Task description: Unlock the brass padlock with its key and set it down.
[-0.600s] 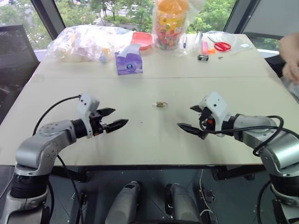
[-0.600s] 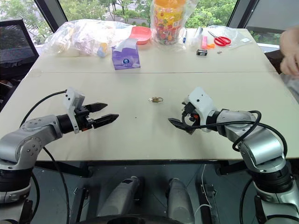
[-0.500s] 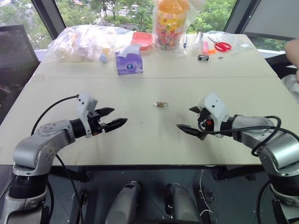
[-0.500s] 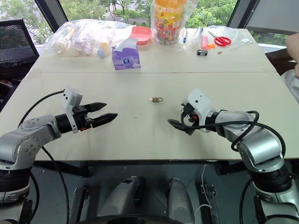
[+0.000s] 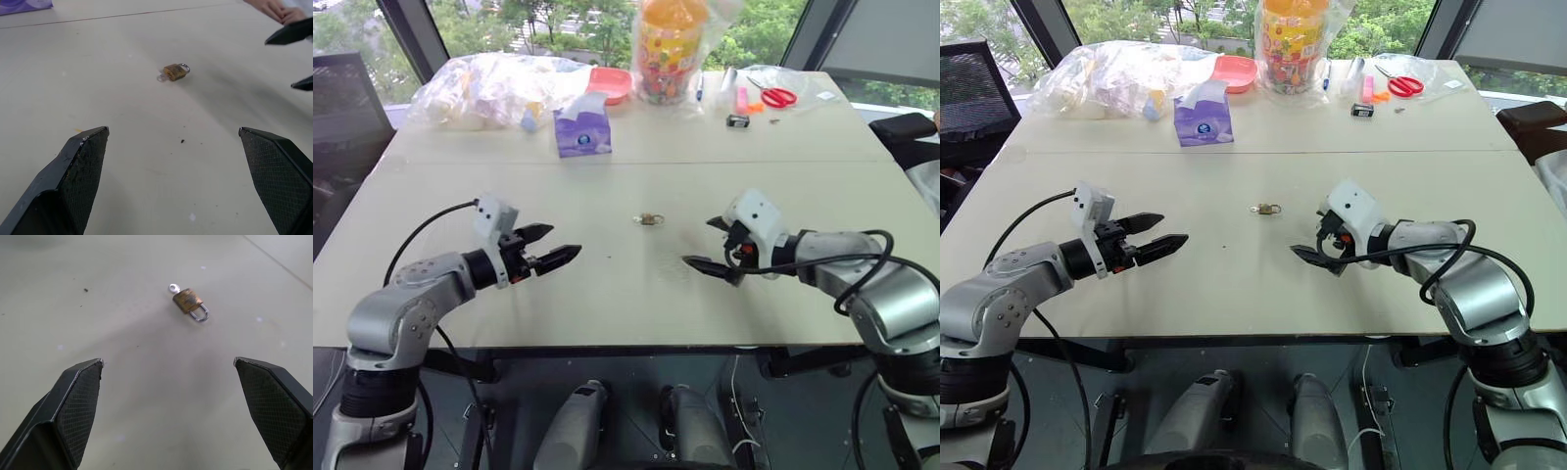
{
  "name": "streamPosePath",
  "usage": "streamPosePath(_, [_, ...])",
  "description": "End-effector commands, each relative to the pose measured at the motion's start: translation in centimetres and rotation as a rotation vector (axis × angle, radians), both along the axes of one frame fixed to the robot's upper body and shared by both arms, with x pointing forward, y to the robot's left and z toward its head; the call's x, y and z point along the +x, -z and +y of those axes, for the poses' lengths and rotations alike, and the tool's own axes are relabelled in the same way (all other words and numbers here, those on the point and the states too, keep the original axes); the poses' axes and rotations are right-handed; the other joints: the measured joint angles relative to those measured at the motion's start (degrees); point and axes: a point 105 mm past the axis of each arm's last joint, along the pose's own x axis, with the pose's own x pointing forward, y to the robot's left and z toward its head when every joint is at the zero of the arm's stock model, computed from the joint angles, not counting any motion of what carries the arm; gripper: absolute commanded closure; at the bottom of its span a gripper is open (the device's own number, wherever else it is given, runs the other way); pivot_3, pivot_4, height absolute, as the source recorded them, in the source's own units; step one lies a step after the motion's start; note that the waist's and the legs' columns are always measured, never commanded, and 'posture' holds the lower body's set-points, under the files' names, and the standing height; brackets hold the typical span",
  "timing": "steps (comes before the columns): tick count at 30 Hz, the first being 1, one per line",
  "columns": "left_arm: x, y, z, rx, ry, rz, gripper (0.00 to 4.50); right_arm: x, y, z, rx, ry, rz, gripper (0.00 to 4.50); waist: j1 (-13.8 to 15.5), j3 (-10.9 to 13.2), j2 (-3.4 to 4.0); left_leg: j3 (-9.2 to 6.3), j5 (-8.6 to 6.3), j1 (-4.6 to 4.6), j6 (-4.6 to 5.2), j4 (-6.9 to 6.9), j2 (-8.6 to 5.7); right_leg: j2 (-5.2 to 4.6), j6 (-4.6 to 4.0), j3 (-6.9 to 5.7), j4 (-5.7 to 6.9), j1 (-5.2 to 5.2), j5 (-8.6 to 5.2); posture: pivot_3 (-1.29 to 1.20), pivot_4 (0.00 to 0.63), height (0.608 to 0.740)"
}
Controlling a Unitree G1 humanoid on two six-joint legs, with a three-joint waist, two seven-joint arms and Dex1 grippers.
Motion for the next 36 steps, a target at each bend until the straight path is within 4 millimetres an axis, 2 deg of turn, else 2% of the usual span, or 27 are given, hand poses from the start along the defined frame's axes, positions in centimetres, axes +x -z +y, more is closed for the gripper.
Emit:
streamPosePath(1, [0.2,0.2,0.2,0.159,0.080,-0.020,0.07,1.4,-0.4,1.3,-0.113,-0.081,-0.045,0.00,-0.1,0.0,0.01,0.04,0.00,0.00,0.00,0.00,0.01,0.01,-0.03,0.00,0.00,-0.02,0.02,0.00,0.150,0.740])
streamPosePath(4, [0.5,-1.1,0.3,0.147,0.154,-0.025,0.07,3.7,-0.5,2.1,-0.236,-0.136,-0.086,0.00,-0.3,0.0,0.02,0.11,0.00,-0.01,-0.01,0.00,0.03,0.05,-0.09,-0.02,0.00,-0.08,0.04,0.00,0.150,0.740])
streamPosePath(5, [0.7,-1.6,0.3,0.137,0.163,-0.029,0.07,4.2,-0.9,2.6,-0.215,-0.153,-0.080,0.00,-0.2,0.0,0.00,0.12,0.00,-0.05,-0.01,-0.01,0.03,0.05,-0.10,-0.01,-0.01,-0.11,0.05,0.00,0.150,0.740])
streamPosePath(8, [0.5,-3.0,0.7,0.163,0.226,-0.056,0.07,7.3,0.1,4.9,-0.163,-0.205,-0.013,0.00,-0.7,0.0,-0.03,0.13,0.02,-0.03,0.03,-0.04,0.02,0.08,0.00,0.00,-0.06,-0.09,0.11,0.00,0.150,0.740])
streamPosePath(13, [1.4,-3.0,1.2,0.139,0.164,-0.078,0.07,9.9,0.5,7.5,-0.071,-0.235,0.055,0.00,-1.5,0.0,-0.02,0.11,0.17,-0.02,0.01,-0.12,-0.02,0.22,0.15,0.02,0.01,-0.11,0.20,0.00,0.150,0.740])
streamPosePath(19, [0.3,-2.0,0.5,0.104,0.142,-0.067,0.07,11.1,2.3,8.0,-0.085,-0.215,0.116,0.00,-1.7,0.0,-0.04,0.11,0.28,-0.02,-0.20,-0.26,-0.01,0.29,0.14,0.19,0.12,-0.26,0.21,0.00,0.150,0.740])
streamPosePath(22, [0.0,-1.6,0.5,0.095,0.114,-0.066,0.07,11.1,3.8,7.4,-0.130,-0.212,0.159,0.00,-1.7,0.0,-0.03,0.12,0.28,0.02,-0.21,-0.39,-0.01,0.34,0.12,0.33,0.16,-0.33,0.21,0.00,0.150,0.740])
streamPosePath(27, [-0.3,-1.6,0.6,0.094,0.096,-0.067,0.07,11.0,4.5,7.2,-0.140,-0.223,0.178,0.00,-1.7,0.0,-0.02,0.14,0.31,0.21,-0.27,-0.51,0.06,0.46,0.05,0.46,0.22,-0.31,0.24,0.00,0.150,0.740])
streamPosePath(30, [-0.1,-1.7,0.6,0.097,0.089,-0.069,0.00,11.0,4.8,7.4,-0.154,-0.223,0.172,0.85,-1.8,0.0,-0.02,0.18,0.32,0.35,-0.29,-0.57,0.06,0.48,0.04,0.52,0.23,-0.21,0.25,0.00,0.150,0.740])
streamPosePath(33, [0.2,-1.8,0.4,0.096,0.093,-0.073,0.00,10.9,4.9,7.9,-0.153,-0.236,0.167,2.34,-1.8,0.0,-0.03,0.35,0.29,0.84,-0.35,-0.84,0.06,0.50,0.04,0.71,0.21,0.07,0.24,0.00,0.150,0.740])
streamPosePath(34, [0.3,-1.8,0.2,0.096,0.097,-0.076,0.00,10.8,4.9,8.2,-0.158,-0.249,0.158,2.96,-1.8,0.0,-0.03,0.35,0.26,0.97,-0.41,-0.89,0.07,0.51,0.03,0.74,0.21,0.16,0.24,0.00,0.150,0.740])
streamPosePath(36, [0.6,-1.8,0.0,0.095,0.101,-0.078,0.00,10.8,4.8,8.5,-0.168,-0.263,0.147,3.83,-1.8,0.0,-0.03,0.35,0.29,0.98,-0.46,-0.89,0.12,0.58,-0.01,0.76,0.21,0.14,0.25,0.00,0.150,0.740])
